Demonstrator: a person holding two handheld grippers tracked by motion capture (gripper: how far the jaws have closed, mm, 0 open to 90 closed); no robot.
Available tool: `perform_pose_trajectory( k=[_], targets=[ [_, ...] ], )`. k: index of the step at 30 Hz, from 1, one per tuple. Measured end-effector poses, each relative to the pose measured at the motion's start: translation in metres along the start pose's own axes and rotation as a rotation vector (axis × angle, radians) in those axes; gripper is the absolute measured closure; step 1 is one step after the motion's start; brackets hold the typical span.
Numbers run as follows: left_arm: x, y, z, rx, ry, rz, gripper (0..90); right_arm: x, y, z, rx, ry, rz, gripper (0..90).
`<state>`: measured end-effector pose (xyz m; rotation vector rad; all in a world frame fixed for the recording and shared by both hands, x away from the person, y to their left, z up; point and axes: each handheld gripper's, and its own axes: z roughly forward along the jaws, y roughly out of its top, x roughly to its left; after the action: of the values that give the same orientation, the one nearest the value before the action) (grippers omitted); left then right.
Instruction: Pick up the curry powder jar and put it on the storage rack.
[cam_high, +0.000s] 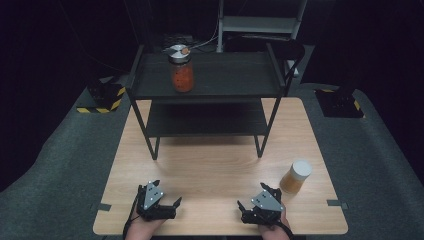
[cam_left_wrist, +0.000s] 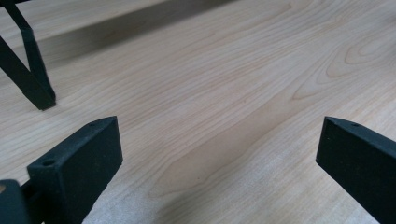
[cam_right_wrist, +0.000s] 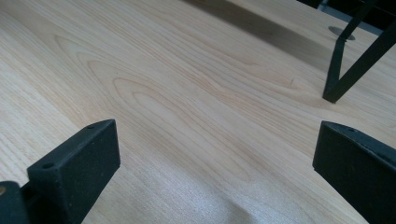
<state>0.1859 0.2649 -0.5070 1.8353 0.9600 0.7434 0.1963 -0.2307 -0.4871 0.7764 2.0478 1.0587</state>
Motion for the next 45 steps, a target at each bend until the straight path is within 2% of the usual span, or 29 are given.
perform_pose_trajectory(
  k=[3, 6, 13, 15, 21, 26, 33, 36, 45],
  targets=[
    [-0.004, 0.003, 0.001, 0.014, 0.002, 0.038, 0.7, -0.003, -0.001, 0.000, -0.005, 0.011, 0.016, 0.0],
    [-0.005, 0.003, 0.001, 0.014, 0.001, 0.049, 0.7, -0.004, -0.001, 0.000, -0.004, 0.017, 0.018, 0.0],
    [-0.003, 0.002, 0.000, 0.016, -0.014, 0.043, 0.7, -0.005, -0.005, -0.002, -0.027, 0.017, 0.027, 0.0],
    [-0.002, 0.002, 0.000, 0.011, -0.036, 0.053, 0.7, -0.005, -0.007, -0.003, -0.036, 0.017, 0.026, 0.0],
    [-0.001, 0.002, 0.000, 0.013, -0.038, 0.047, 0.7, -0.005, -0.006, -0.003, -0.033, 0.012, 0.044, 0.0],
    [0.001, 0.001, -0.001, 0.006, -0.045, 0.043, 0.7, -0.005, -0.006, -0.003, -0.032, 0.010, 0.040, 0.0],
    [-0.003, 0.003, 0.000, 0.017, -0.037, 0.064, 0.8, -0.006, -0.008, -0.005, -0.044, 0.006, 0.052, 0.0],
    [-0.004, 0.003, 0.000, 0.017, -0.037, 0.067, 0.9, -0.007, -0.008, -0.008, -0.063, 0.001, 0.054, 0.0],
    [-0.004, 0.002, 0.000, 0.017, -0.035, 0.064, 1.0, -0.007, -0.007, -0.030, -0.177, -0.022, 0.069, 0.0]
  ],
)
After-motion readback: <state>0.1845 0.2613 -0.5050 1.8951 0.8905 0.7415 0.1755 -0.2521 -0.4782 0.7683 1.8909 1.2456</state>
